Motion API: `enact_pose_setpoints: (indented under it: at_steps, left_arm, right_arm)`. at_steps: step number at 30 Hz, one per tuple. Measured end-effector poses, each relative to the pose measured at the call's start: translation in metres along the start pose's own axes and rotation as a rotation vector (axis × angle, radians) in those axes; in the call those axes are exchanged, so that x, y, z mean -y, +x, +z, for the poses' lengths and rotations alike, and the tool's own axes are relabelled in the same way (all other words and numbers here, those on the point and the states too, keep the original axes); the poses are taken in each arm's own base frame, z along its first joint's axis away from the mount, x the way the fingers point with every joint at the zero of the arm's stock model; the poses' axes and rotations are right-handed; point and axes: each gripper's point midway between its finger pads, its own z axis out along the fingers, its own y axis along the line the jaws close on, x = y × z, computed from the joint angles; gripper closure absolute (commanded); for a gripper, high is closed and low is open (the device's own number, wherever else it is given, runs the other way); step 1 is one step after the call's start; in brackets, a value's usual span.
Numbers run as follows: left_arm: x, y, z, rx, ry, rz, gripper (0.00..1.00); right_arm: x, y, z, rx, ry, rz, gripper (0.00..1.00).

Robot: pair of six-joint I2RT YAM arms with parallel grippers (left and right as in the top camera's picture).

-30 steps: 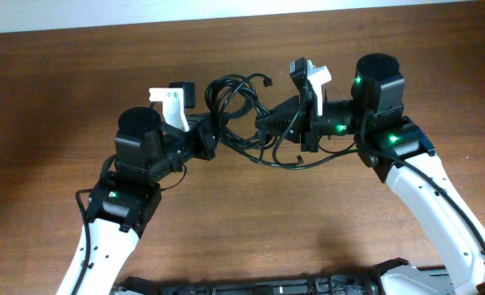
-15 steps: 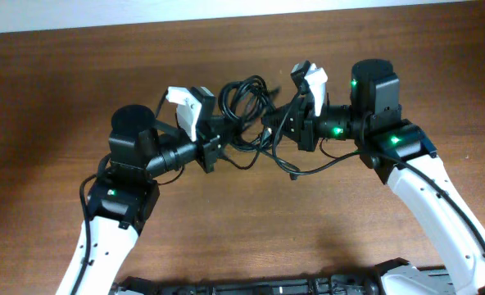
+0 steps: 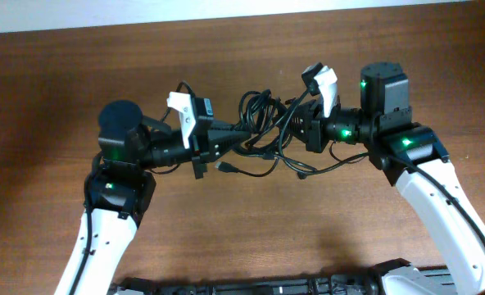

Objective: Untangle cables

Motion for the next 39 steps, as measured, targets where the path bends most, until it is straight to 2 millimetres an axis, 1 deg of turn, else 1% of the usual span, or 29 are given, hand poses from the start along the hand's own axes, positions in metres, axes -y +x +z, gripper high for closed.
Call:
enact_pose_setpoints:
  at_steps: [5, 8, 11, 14, 17, 18, 19, 20, 21, 22, 24, 25, 26, 32, 35, 37, 39]
  left_arm:
    - [0.001, -0.003, -0.011, 0.010, 0.036, -0.011, 1.00]
    - [-0.002, -0.011, -0.017, 0.035, 0.031, -0.035, 1.00]
    - [-0.010, -0.026, -0.027, 0.079, -0.005, -0.148, 1.00]
    - [-0.013, -0.031, -0.029, 0.097, -0.013, -0.238, 1.00]
    - [-0.013, -0.032, -0.029, 0.100, -0.014, -0.296, 0.91]
    - [-0.013, -0.032, -0.029, 0.100, -0.013, -0.302, 0.91]
    - [-0.013, -0.033, -0.030, 0.103, -0.013, -0.288, 0.91]
    - [-0.012, -0.035, -0.033, 0.106, -0.013, -0.265, 0.90]
    - [-0.009, -0.037, -0.035, 0.106, -0.009, -0.244, 0.89]
    - [-0.005, -0.038, -0.036, 0.103, 0.000, -0.226, 0.82]
    - [-0.001, -0.039, -0.036, 0.101, 0.010, -0.202, 0.44]
    - [0.000, -0.039, -0.036, 0.100, 0.013, -0.199, 0.09]
    - [0.000, -0.039, -0.036, 0.099, 0.014, -0.197, 0.01]
    - [0.000, -0.038, -0.036, 0.095, 0.018, -0.197, 0.01]
    - [-0.001, -0.033, -0.036, 0.085, 0.015, -0.218, 0.01]
    - [-0.002, -0.028, -0.035, 0.074, 0.011, -0.223, 0.01]
    - [-0.005, -0.024, -0.035, 0.065, -0.002, -0.233, 0.01]
  right_arm:
    - [0.000, 0.002, 0.000, -0.006, 0.004, 0.000, 0.96]
    - [0.001, 0.001, -0.001, -0.006, 0.008, -0.003, 0.96]
    - [0.003, 0.001, -0.001, -0.005, 0.022, -0.006, 0.96]
    - [0.004, 0.000, -0.001, -0.004, 0.029, -0.007, 0.96]
    - [0.005, 0.001, -0.001, -0.006, 0.037, -0.005, 0.96]
    - [0.007, 0.002, -0.001, -0.008, 0.049, -0.001, 0.96]
    - [0.014, 0.003, -0.002, -0.012, 0.078, 0.010, 0.96]
    - [0.026, 0.005, -0.004, -0.015, 0.128, 0.032, 0.96]
    - [0.034, 0.007, -0.006, -0.017, 0.157, 0.045, 0.96]
    - [0.045, 0.009, -0.006, -0.021, 0.194, 0.060, 0.96]
    - [0.053, 0.013, -0.007, -0.031, 0.230, 0.074, 0.96]
    - [0.055, 0.014, -0.007, -0.032, 0.242, 0.075, 0.96]
    - [0.055, 0.014, -0.007, -0.030, 0.243, 0.074, 0.96]
    - [0.054, 0.013, -0.007, -0.028, 0.232, 0.072, 0.96]
    - [0.049, 0.011, -0.006, -0.023, 0.203, 0.066, 0.96]
    - [0.041, 0.006, -0.006, -0.006, 0.167, 0.048, 0.96]
    - [0.025, 0.000, -0.010, 0.016, 0.112, 0.015, 0.96]
